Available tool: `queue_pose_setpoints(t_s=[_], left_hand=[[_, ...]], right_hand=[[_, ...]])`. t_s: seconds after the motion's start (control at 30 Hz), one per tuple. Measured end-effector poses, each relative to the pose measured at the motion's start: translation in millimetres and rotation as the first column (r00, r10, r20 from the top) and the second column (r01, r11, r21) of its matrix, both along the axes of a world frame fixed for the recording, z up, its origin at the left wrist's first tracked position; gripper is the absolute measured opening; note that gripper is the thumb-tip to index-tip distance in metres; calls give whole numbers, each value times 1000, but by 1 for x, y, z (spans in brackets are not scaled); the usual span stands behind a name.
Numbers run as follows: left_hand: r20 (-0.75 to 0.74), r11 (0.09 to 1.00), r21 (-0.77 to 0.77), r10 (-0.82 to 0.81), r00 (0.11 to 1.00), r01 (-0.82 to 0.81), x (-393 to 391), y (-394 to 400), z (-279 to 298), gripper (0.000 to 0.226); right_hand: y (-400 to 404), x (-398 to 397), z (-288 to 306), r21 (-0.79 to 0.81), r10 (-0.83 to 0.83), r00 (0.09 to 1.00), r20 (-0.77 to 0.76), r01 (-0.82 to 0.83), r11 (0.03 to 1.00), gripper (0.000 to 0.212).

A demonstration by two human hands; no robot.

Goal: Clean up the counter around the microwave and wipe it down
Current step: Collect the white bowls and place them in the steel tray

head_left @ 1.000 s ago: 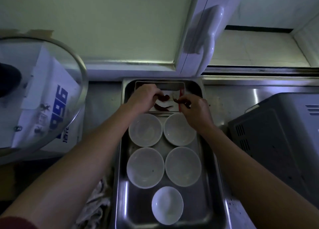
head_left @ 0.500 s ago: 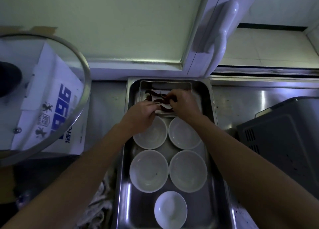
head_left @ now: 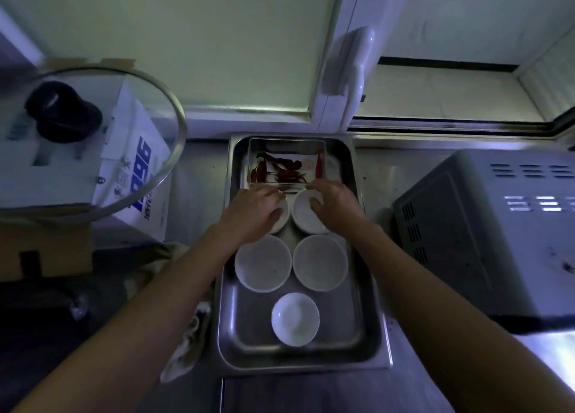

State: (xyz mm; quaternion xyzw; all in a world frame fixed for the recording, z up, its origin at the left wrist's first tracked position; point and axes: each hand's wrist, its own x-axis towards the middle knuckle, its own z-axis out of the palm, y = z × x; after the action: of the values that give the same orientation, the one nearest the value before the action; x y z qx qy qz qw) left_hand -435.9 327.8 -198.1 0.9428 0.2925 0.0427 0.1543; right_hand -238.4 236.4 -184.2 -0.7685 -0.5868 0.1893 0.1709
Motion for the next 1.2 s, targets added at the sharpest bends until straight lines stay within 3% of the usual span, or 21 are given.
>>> queue_pose_setpoints(t_s=[0.23,0.37,0.5,0.63,0.77,0.93,1.2], left_hand=[[4,995,-98,29,1000,-28,12,-81,28,34],[16,997,-73,-21,1000,22,30,-128,38,31],[-36,993,-67,-103,994,101,53,-170,39,51],[-52,990,-89,-114,992,109,82,-218,46,31],[-72,981,-130,-154,985,144,107,-273,53,32],[-109,978,-126,-180,978,166,138,-351,58,33],[-234,954,-111,-297,926,278,195,-487,65,40]], right_hand=[[-105,-10,31,-46,-27,999,-34,25,999,36],[-162,-4,39,-73,-72,996,-54,68,995,34],[-226,10,37,-64,-146,988,-58,142,988,30],[-289,25,29,-87,-247,968,-46,243,966,33],[-351,43,28,-97,-309,947,-84,301,949,32],[-439,73,31,-46,-364,929,-68,361,931,30],[-589,118,33,-111,-445,896,9,443,890,44]])
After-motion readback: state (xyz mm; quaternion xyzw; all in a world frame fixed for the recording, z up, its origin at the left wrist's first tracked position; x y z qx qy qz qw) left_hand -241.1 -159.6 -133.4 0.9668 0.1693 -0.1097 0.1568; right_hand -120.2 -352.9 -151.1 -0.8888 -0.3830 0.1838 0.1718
